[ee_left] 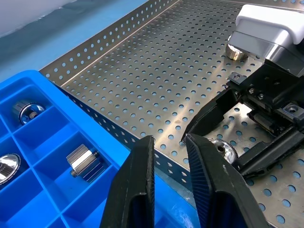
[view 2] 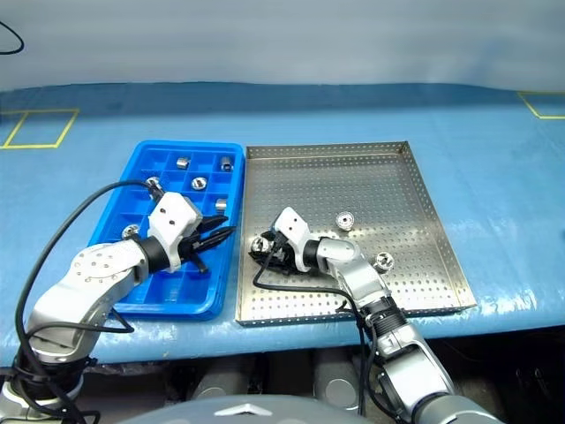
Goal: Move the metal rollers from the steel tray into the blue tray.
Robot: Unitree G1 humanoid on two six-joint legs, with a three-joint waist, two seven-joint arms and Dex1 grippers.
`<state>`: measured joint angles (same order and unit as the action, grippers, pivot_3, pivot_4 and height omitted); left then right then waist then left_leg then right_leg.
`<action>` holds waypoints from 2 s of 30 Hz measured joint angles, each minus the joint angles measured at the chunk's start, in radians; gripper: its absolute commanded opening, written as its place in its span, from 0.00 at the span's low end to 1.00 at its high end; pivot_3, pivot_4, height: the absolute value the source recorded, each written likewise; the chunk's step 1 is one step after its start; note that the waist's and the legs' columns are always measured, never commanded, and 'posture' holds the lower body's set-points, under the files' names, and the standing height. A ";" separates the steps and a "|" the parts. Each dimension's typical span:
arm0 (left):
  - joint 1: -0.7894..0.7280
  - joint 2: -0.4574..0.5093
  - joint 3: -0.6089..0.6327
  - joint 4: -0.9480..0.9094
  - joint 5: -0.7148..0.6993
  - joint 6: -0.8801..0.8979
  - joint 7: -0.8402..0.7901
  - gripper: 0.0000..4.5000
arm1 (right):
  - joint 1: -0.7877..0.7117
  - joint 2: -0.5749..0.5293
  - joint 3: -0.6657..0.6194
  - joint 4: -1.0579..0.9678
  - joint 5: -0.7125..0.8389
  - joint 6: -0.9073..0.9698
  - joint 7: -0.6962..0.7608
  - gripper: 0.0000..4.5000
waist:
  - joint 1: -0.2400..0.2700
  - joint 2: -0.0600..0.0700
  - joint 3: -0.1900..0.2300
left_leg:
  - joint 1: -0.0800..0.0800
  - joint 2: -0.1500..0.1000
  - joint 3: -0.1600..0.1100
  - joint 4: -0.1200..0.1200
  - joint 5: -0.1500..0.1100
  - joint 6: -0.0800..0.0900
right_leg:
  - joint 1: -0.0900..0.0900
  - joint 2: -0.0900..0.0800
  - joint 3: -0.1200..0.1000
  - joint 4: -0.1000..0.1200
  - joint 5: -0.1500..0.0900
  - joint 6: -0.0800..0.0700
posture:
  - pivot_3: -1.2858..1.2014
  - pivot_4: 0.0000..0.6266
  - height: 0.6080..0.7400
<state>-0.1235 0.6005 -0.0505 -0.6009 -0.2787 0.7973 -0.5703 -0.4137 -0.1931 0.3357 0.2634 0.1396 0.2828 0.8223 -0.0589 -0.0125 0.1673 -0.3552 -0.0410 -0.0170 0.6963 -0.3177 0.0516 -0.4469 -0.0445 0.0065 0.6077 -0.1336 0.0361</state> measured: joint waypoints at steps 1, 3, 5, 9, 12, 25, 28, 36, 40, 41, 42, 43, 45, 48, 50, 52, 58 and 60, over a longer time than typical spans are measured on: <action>0.001 0.000 0.000 0.000 0.000 -0.001 0.001 0.24 | 0.000 -0.002 0.000 0.000 -0.004 -0.005 -0.002 0.38 | 0.000 0.000 0.000 | 0.000 0.000 0.000 0.000 0.000 0.000 | 0.000 0.000 0.000 0.000 0.000 0.000 | 0.49 0.24 1.00; 0.004 0.000 0.000 0.000 0.000 -0.001 0.001 0.24 | 0.000 -0.008 -0.001 -0.001 -0.013 -0.016 -0.009 0.38 | -0.001 0.000 0.000 | 0.000 0.000 0.000 0.000 0.000 0.000 | 0.000 0.000 0.000 0.000 0.000 0.000 | 0.49 0.24 1.00; 0.004 0.000 0.000 0.000 0.000 -0.002 0.001 0.24 | 0.004 -0.014 -0.001 -0.007 -0.015 -0.018 -0.014 0.38 | 0.000 0.000 0.000 | 0.000 0.000 0.000 0.000 0.000 0.000 | 0.000 0.000 0.000 0.000 0.000 0.000 | 0.49 0.24 1.00; 0.005 0.000 0.000 0.000 -0.003 -0.005 0.001 0.24 | 0.015 -0.026 -0.016 -0.044 -0.015 -0.017 -0.027 0.38 | -0.001 0.000 0.000 | 0.000 0.000 -0.001 0.000 0.000 -0.001 | 0.000 0.000 0.000 0.000 0.000 0.000 | 0.49 0.24 1.00; 0.011 -0.003 0.002 0.000 -0.011 -0.015 0.001 0.24 | 0.029 -0.028 -0.045 -0.098 -0.009 -0.013 -0.048 0.38 | -0.001 0.000 0.000 | 0.000 0.000 -0.001 0.000 0.000 -0.001 | 0.000 0.000 0.000 0.000 0.000 0.000 | 0.49 0.24 1.00; 0.130 -0.047 0.205 -0.039 -0.053 -0.013 0.106 0.24 | 0.045 -0.026 -0.085 -0.288 0.029 0.056 -0.092 0.38 | -0.003 0.000 0.000 | -0.001 0.001 -0.003 -0.001 0.000 -0.002 | -0.001 0.000 -0.001 0.000 0.000 0.000 | 0.50 0.24 1.00; 0.176 -0.045 0.300 -0.075 -0.055 -0.001 0.135 0.24 | 0.015 -0.012 -0.062 -0.313 0.032 0.061 -0.080 0.38 | -0.002 0.000 0.000 | -0.001 0.001 -0.003 -0.002 0.000 -0.002 | -0.001 0.000 -0.002 0.000 0.000 -0.001 | 0.51 0.24 1.00; 0.321 -0.049 0.546 -0.166 -0.055 0.029 0.184 0.24 | -0.107 0.075 0.079 -0.266 0.019 0.063 -0.012 0.38 | 0.019 0.000 0.000 | -0.001 0.001 -0.008 -0.005 0.001 -0.006 | -0.001 0.000 -0.008 0.000 -0.002 -0.004 | 0.55 0.24 1.00; 0.390 -0.069 0.618 -0.210 -0.056 0.031 0.200 0.24 | -0.129 0.102 0.158 -0.188 -0.010 0.047 0.031 0.38 | 0.049 0.000 0.000 | -0.001 0.000 -0.012 -0.007 0.001 -0.008 | 0.000 0.000 -0.012 0.000 -0.005 -0.008 | 0.56 0.24 1.00; 0.405 -0.077 0.626 -0.218 -0.056 0.032 0.202 0.24 | -0.131 0.108 0.171 -0.168 -0.014 0.045 0.041 0.38 | 0.055 0.000 0.000 | -0.001 0.000 -0.014 -0.007 0.001 -0.008 | 0.000 0.000 -0.014 0.000 -0.007 -0.011 | 0.57 0.24 1.00; 0.421 -0.087 0.631 -0.229 -0.056 0.032 0.204 0.24 | -0.135 0.115 0.182 -0.141 -0.017 0.041 0.052 0.38 | 0.060 0.000 0.000 | -0.002 0.000 -0.015 -0.007 0.001 -0.008 | 0.000 0.000 -0.015 0.000 -0.007 -0.011 | 0.57 0.24 1.00; 0.431 -0.090 0.631 -0.235 -0.057 0.032 0.205 0.24 | -0.136 0.119 0.188 -0.121 -0.020 0.031 0.055 0.38 | 0.065 0.000 0.000 | -0.002 0.000 -0.015 -0.007 0.001 -0.009 | 0.000 0.000 -0.015 0.000 -0.008 -0.011 | 0.57 0.24 1.00; 0.454 -0.101 0.631 -0.251 -0.057 0.031 0.206 0.24 | -0.154 0.132 0.196 -0.067 -0.030 0.014 0.061 0.38 | 0.072 0.000 0.000 | -0.002 0.000 -0.016 -0.007 0.002 -0.010 | 0.000 0.001 -0.016 0.000 -0.008 -0.012 | 0.58 0.24 1.00; 0.475 -0.119 0.629 -0.272 -0.058 0.031 0.207 0.24 | -0.193 0.148 0.195 0.003 -0.045 -0.019 0.067 0.38 | 0.075 0.000 0.000 | -0.002 0.000 -0.018 -0.007 0.004 -0.013 | 0.000 0.001 -0.018 0.001 -0.008 -0.012 | 0.58 0.24 1.00; 0.487 -0.123 0.631 -0.276 -0.057 0.031 0.208 0.24 | -0.227 0.167 0.190 0.055 -0.054 -0.050 0.066 0.38 | 0.077 0.000 0.000 | -0.002 0.001 -0.021 -0.008 0.005 -0.015 | 0.000 0.002 -0.019 0.002 -0.008 -0.012 | 0.58 0.24 1.00; 0.499 -0.127 0.630 -0.278 -0.058 0.031 0.208 0.24 | -0.275 0.185 0.170 0.120 -0.061 -0.088 0.058 0.38 | 0.078 0.000 0.000 | -0.002 0.001 -0.023 -0.010 0.007 -0.018 | 0.000 0.003 -0.020 0.002 -0.008 -0.012 | 0.59 0.24 1.00; 0.539 -0.147 0.627 -0.297 -0.057 0.030 0.214 0.24 | -0.348 0.215 0.138 0.259 -0.083 -0.160 0.051 0.38 | 0.080 0.000 0.000 | -0.002 0.001 -0.030 -0.015 0.009 -0.021 | 0.000 0.005 -0.023 0.002 -0.010 -0.015 | 0.59 0.24 1.00; 0.547 -0.151 0.626 -0.304 -0.057 0.030 0.218 0.24 | -0.365 0.229 0.126 0.297 -0.090 -0.188 0.050 0.38 | 0.081 0.000 0.000 | -0.002 0.002 -0.032 -0.016 0.009 -0.023 | 0.000 0.005 -0.023 0.002 -0.011 -0.018 | 0.60 0.24 1.00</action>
<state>0.4240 0.4491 0.5753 -0.9045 -0.3358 0.8278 -0.3519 -0.7786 0.0355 0.4621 0.5608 0.0498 0.0944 0.8724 0.0221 -0.0127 0.1675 -0.3568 -0.0394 -0.0487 0.6808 -0.3090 0.0289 -0.4474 -0.0393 -0.0167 0.6102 -0.1449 0.0184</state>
